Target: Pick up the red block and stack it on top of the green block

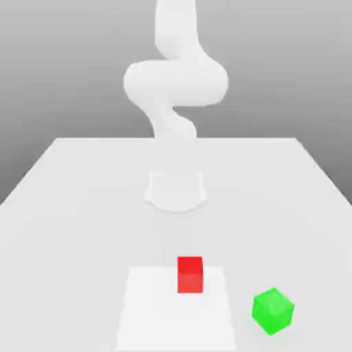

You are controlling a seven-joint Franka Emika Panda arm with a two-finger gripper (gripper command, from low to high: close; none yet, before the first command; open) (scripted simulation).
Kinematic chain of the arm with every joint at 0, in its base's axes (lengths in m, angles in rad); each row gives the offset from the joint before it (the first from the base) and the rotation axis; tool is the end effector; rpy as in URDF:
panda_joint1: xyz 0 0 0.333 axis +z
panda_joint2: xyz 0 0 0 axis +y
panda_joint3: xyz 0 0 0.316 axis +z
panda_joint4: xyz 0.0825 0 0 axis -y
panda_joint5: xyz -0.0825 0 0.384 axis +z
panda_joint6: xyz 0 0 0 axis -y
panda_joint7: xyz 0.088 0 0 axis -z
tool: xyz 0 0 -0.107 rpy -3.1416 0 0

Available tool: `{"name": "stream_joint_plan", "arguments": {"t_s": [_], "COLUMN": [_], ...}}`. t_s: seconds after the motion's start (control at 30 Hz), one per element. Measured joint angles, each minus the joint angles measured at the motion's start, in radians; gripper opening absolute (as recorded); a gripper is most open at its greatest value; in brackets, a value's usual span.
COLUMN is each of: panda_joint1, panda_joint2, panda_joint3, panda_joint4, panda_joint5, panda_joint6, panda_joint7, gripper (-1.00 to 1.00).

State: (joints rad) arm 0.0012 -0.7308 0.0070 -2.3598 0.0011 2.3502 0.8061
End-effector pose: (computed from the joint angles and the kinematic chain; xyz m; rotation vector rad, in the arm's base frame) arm 0.3754 0.0040 0.6611 -2.4937 1.0520 -0.9394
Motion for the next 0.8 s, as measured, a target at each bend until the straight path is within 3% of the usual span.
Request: {"name": "stream_joint_plan", "arguments": {"t_s": [0.57,0.8], "panda_joint1": [0.019,0.041], "panda_joint2": [0.621,0.898], "panda_joint3": [0.050,0.021], "panda_joint4": [-0.484,-0.485], "panda_joint5": [0.009,-0.034], "panda_joint6": [0.434,0.662], "panda_joint7": [0.052,0.088], "gripper": [0.00,0.00]}}
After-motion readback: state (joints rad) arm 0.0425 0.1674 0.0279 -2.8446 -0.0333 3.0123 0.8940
